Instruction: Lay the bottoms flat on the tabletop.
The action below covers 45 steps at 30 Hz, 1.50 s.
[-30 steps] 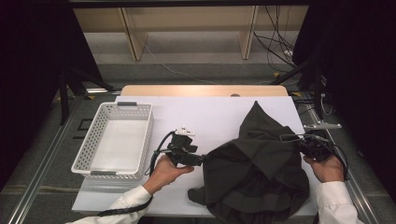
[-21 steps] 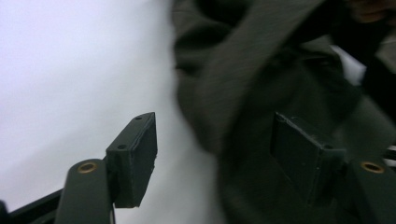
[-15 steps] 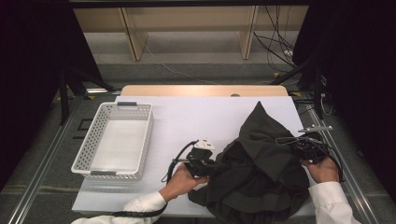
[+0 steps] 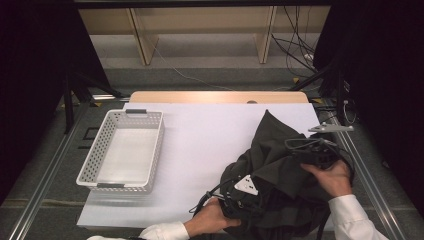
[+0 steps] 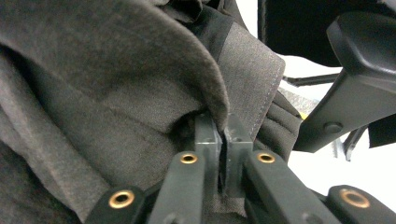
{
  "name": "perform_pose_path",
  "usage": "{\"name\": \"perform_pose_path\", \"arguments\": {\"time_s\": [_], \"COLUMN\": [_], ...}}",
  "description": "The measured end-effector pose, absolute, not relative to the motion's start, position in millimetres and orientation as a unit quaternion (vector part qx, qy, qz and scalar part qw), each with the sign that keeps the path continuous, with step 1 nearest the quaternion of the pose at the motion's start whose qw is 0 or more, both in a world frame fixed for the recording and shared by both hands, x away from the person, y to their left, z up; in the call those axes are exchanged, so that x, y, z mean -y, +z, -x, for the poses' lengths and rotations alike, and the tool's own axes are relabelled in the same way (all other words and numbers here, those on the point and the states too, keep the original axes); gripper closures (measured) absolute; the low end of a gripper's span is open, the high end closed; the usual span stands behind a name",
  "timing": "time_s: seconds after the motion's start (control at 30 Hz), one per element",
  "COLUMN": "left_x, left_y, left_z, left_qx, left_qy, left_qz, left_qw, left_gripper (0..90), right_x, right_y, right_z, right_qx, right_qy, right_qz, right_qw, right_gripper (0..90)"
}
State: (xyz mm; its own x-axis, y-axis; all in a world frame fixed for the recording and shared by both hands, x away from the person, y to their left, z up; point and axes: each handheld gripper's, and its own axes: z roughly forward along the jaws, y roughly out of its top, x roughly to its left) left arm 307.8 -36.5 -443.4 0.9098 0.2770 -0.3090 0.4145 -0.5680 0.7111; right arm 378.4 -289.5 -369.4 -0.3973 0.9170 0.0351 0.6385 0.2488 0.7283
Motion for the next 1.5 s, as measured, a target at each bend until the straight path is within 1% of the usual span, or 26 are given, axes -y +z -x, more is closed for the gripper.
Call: {"name": "perform_pose_path", "arguments": {"time_s": [0.07, 0.17, 0.4, 0.43, 0.5, 0.53, 0.57, 0.6, 0.67, 0.77, 0.87, 0.93, 0.97, 1.07, 1.17, 1.33, 1.4, 1.43, 1.47, 1.5], "left_x": [33.1, 30.1, 26.7, 26.7, 25.9, 24.5, 20.3, 16.7, 3.4, -21.1, -41.3, -47.0, -47.6, -42.1, -26.4, 2.3, 14.3, 16.7, 18.1, 17.5], "left_y": [-440.6, -435.6, -432.7, -432.3, -429.9, -428.2, -424.4, -421.8, -415.1, -406.1, -401.5, -403.8, -406.5, -418.5, -432.3, -452.1, -460.9, -463.9, -467.9, -471.7], "left_z": [-310.5, -311.2, -314.6, -314.3, -314.1, -314.6, -316.5, -318.3, -326.5, -342.9, -358.9, -367.6, -371.7, -383.8, -395.8, -405.9, -409.0, -409.6, -409.5, -408.7], "left_qx": [-0.190, -0.190, -0.192, -0.188, -0.186, -0.183, -0.181, -0.186, -0.208, -0.240, -0.285, -0.313, -0.328, -0.356, -0.359, -0.348, -0.340, -0.333, -0.322, -0.313], "left_qy": [-0.096, -0.089, -0.087, -0.087, -0.085, -0.083, -0.073, -0.062, -0.053, -0.041, -0.007, 0.016, 0.022, 0.011, 0.008, -0.005, -0.011, -0.011, -0.006, -0.001], "left_qz": [-0.881, -0.879, -0.878, -0.881, -0.886, -0.888, -0.891, -0.891, -0.884, -0.868, -0.846, -0.840, -0.836, -0.832, -0.843, -0.861, -0.871, -0.874, -0.878, -0.881], "left_qw": [0.422, 0.428, 0.430, 0.426, 0.417, 0.414, 0.410, 0.410, 0.415, 0.434, 0.450, 0.444, 0.439, 0.425, 0.400, 0.372, 0.355, 0.353, 0.354, 0.356], "left_gripper": [77.2, 75.0, 71.5, 69.9, 63.6, 59.6, 56.0, 50.6, 43.7, 38.3, 37.9, 36.5, 36.0, 32.0, 27.0, 22.2, 23.3, 28.5, 38.1, 51.9], "right_x": [278.5, 267.5, 237.9, 234.9, 228.6, 228.2, 230.0, 234.8, 245.6, 269.3, 295.9, 309.5, 318.8, 338.5, 345.9, 341.6, 341.1, 340.7, 340.4, 340.0], "right_y": [-378.0, -386.7, -377.9, -379.2, -387.8, -395.4, -399.6, -404.2, -404.6, -399.6, -397.8, -398.3, -399.2, -405.0, -414.2, -420.8, -421.5, -421.7, -422.0, -422.5], "right_z": [-383.8, -388.8, -393.2, -395.4, -401.1, -403.2, -403.9, -403.3, -396.8, -384.8, -378.3, -375.8, -374.5, -372.1, -373.0, -376.7, -377.6, -377.9, -377.9, -378.1], "right_qx": [-0.773, -0.783, -0.792, -0.796, -0.809, -0.812, -0.814, -0.816, -0.816, -0.809, -0.794, -0.785, -0.779, -0.766, -0.764, -0.770, -0.769, -0.770, -0.771, -0.771], "right_qy": [0.337, 0.334, 0.331, 0.326, 0.291, 0.267, 0.258, 0.250, 0.247, 0.247, 0.243, 0.233, 0.226, 0.224, 0.225, 0.221, 0.225, 0.225, 0.226, 0.228], "right_qz": [-0.505, -0.498, -0.481, -0.479, -0.476, -0.479, -0.480, -0.482, -0.480, -0.487, -0.508, -0.522, -0.532, -0.553, -0.561, -0.555, -0.556, -0.555, -0.555, -0.554], "right_qw": [0.185, 0.166, 0.177, 0.175, 0.186, 0.199, 0.201, 0.198, 0.206, 0.220, 0.227, 0.237, 0.243, 0.237, 0.226, 0.223, 0.220, 0.219, 0.218, 0.217], "right_gripper": [31.7, 30.1, 30.0, 33.6, 55.4, 69.6, 78.4, 87.3, 89.0, 89.4, 89.4, 89.3, 89.3, 89.2, 89.0, 88.9, 88.8, 88.8, 88.8, 88.7]}}
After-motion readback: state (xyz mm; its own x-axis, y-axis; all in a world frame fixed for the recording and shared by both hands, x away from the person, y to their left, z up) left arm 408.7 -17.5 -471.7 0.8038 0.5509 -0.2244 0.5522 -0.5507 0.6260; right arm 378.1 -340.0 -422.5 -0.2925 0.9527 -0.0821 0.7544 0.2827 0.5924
